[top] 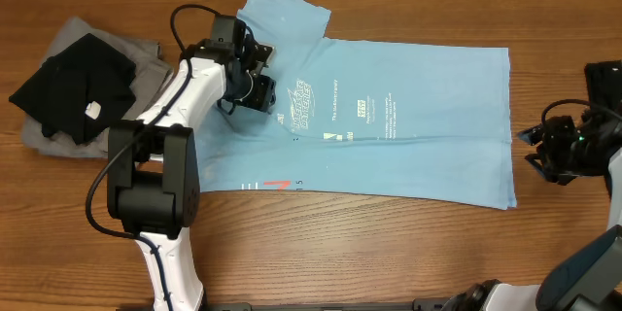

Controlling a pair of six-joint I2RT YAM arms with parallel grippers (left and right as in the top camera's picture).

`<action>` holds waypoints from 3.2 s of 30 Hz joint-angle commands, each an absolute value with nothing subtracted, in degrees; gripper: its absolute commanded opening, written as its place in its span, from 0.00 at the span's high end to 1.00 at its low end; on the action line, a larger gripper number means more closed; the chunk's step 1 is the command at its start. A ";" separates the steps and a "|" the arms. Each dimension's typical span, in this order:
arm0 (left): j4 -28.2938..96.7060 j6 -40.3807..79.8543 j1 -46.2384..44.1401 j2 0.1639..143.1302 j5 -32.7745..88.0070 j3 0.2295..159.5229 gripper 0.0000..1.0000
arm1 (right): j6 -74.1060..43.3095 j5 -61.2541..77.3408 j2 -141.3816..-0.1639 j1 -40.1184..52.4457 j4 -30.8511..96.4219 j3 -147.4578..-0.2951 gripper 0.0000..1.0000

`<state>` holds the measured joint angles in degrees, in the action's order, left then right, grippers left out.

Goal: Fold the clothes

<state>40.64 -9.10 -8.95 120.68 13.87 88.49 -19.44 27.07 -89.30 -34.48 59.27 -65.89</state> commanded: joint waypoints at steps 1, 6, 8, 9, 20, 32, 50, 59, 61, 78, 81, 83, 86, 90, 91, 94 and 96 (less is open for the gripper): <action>40.45 -11.86 -8.67 121.62 10.94 88.95 0.47 | -19.05 27.46 -88.14 -33.08 58.83 -66.59 0.48; 40.42 -11.92 -8.67 121.62 11.84 88.49 0.46 | -19.05 26.79 -88.14 -31.48 58.63 -66.59 0.48; 40.42 -12.10 -8.82 121.62 11.79 87.90 0.47 | -19.05 26.44 -88.14 -31.11 58.65 -66.59 0.48; 40.38 -12.10 -8.82 121.62 11.81 87.50 0.47 | -19.05 26.44 -88.14 -31.05 58.67 -66.59 0.48; 41.32 -12.05 -8.84 121.62 12.34 86.00 0.54 | -19.05 26.46 -88.14 -31.03 58.89 -66.59 0.49; 43.79 -11.49 -9.39 121.34 20.69 86.91 0.96 | -19.05 26.46 -88.14 -31.03 58.92 -66.59 0.49; 48.93 -11.64 -9.41 121.82 9.45 94.37 0.49 | -19.05 26.39 -88.14 -31.03 59.07 -66.59 0.48; 51.29 -11.73 -9.41 125.91 11.68 93.47 0.65 | -19.05 25.34 -88.14 -31.03 59.29 -66.59 0.49; 51.64 -11.81 -9.41 125.93 12.08 93.47 0.72 | -19.05 25.34 -88.14 -31.03 59.29 -66.59 0.49; 60.47 -12.27 -9.52 125.45 15.73 107.18 0.96 | -19.05 25.32 -88.14 -31.03 59.31 -66.59 0.48; 60.03 -12.32 -9.65 125.49 15.70 106.96 0.96 | -19.05 25.32 -88.14 -31.03 59.29 -66.59 0.48; 59.44 -12.60 -9.85 125.49 16.23 106.56 0.96 | -19.05 25.32 -88.14 -31.03 59.27 -66.59 0.48; 58.48 -12.93 -10.81 125.49 17.43 106.34 0.89 | -19.05 25.32 -88.14 -31.03 59.24 -66.59 0.49; 58.70 -12.88 -11.66 125.49 14.37 106.21 0.51 | -19.05 25.08 -88.14 -31.03 59.33 -66.59 0.48; 58.96 -12.62 -11.66 125.49 12.27 106.24 0.51 | -19.05 24.77 -88.14 -31.03 59.35 -66.59 0.48; 60.58 -10.79 -11.18 125.49 4.93 106.24 0.50 | -19.33 22.57 -88.14 -31.03 59.94 -66.59 0.47; 62.13 -9.15 -10.13 125.49 1.23 106.24 0.49 | -19.70 21.39 -88.14 -31.03 60.47 -66.46 0.44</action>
